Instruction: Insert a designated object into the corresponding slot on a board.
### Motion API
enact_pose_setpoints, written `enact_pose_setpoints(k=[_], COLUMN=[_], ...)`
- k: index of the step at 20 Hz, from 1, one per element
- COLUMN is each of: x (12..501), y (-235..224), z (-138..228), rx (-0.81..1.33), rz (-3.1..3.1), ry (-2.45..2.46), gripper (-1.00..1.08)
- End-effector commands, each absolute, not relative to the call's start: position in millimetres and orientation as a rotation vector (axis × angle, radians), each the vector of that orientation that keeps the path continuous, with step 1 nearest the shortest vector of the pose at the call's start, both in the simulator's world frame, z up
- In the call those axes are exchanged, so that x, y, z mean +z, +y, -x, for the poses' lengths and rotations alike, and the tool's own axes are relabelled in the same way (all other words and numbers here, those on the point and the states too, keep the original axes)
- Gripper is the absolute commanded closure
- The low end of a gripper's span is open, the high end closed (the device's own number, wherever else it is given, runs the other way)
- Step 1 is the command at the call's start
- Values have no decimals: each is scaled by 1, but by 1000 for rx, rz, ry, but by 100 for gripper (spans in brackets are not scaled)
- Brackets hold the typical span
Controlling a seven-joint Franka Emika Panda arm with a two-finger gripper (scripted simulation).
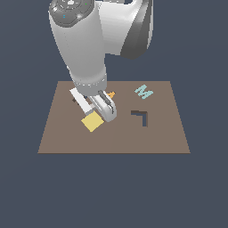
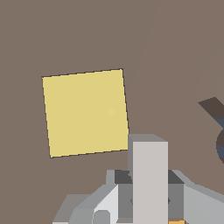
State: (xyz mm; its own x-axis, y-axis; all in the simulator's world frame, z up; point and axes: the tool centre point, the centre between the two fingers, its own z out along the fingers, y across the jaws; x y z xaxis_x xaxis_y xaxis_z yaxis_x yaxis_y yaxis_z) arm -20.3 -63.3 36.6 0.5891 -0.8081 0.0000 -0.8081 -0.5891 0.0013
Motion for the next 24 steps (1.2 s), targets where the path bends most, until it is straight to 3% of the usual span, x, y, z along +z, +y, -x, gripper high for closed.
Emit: enact_pose_setpoints(k=[1, 24], x=[37, 40], y=[-47, 77], z=[24, 6], rx=[0, 0], rz=[-2744, -2227], ry=[-1529, -2215], gripper=[108, 108])
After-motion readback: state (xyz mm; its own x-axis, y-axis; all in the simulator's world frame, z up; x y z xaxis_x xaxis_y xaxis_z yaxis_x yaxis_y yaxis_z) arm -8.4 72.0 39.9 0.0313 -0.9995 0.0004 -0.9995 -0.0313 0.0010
